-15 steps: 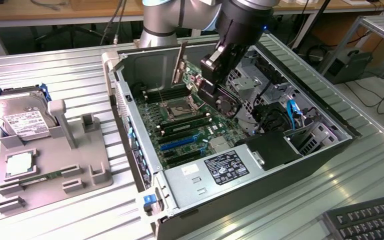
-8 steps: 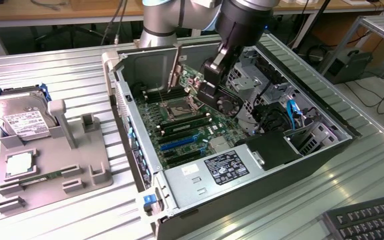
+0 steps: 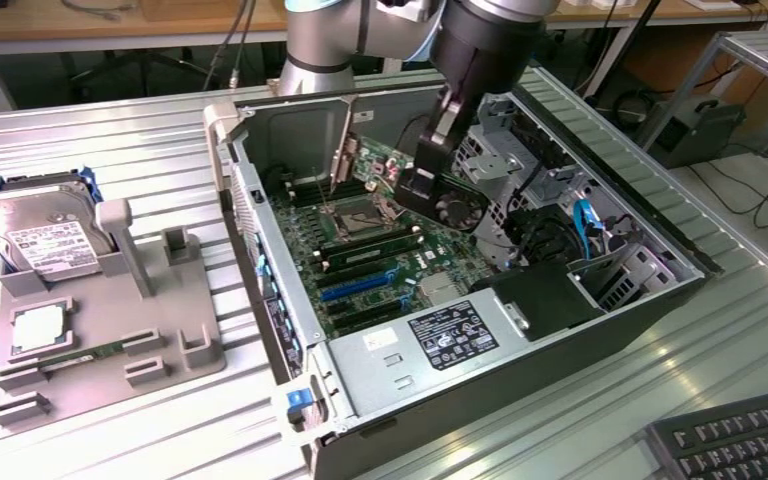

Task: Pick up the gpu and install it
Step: 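Insert the gpu into the slot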

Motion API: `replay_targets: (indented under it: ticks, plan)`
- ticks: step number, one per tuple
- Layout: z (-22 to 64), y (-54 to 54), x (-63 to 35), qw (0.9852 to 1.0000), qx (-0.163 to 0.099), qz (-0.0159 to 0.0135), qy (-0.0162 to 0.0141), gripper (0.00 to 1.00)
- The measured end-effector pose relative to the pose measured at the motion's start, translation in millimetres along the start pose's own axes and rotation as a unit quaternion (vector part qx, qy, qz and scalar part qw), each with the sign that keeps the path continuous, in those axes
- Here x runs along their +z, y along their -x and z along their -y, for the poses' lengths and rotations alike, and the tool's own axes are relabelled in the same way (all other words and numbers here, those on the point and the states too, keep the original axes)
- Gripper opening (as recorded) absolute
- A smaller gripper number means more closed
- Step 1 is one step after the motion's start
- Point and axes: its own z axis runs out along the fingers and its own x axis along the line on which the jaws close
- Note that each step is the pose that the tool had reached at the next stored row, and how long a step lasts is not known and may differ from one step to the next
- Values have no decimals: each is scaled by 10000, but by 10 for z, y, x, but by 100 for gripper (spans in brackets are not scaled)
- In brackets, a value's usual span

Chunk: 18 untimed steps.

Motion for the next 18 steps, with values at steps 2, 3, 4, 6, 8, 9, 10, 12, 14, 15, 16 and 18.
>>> replay_targets:
  ticks: [2, 3, 4, 6, 8, 9, 10, 12, 14, 15, 16, 18]
  plan:
    - [0, 0, 4, 9997, -234, -19, -8, 26]
    - [1, 0, 6, 9993, -359, -29, -13, 26]
    - [1, 1, 7, 9990, -445, -36, -16, 26]
    - [1, 1, 10, 9979, -647, -52, -23, 26]
    - [1, 1, 12, 9966, -820, -67, -29, 26]
    - [1, 1, 14, 9958, -908, -74, -32, 26]
    - [1, 1, 15, 9950, -998, -81, -36, 26]
    - [1, 1, 19, 9922, -1245, -101, -44, 26]
    - [2, 1, 21, 9896, -1432, -116, -51, 26]
    - [2, 1, 22, 9883, -1517, -123, -55, 26]
    - [2, 1, 23, 9867, -1617, -129, -61, 26]
    - [2, 1, 24, 9829, -1832, -126, -90, 26]
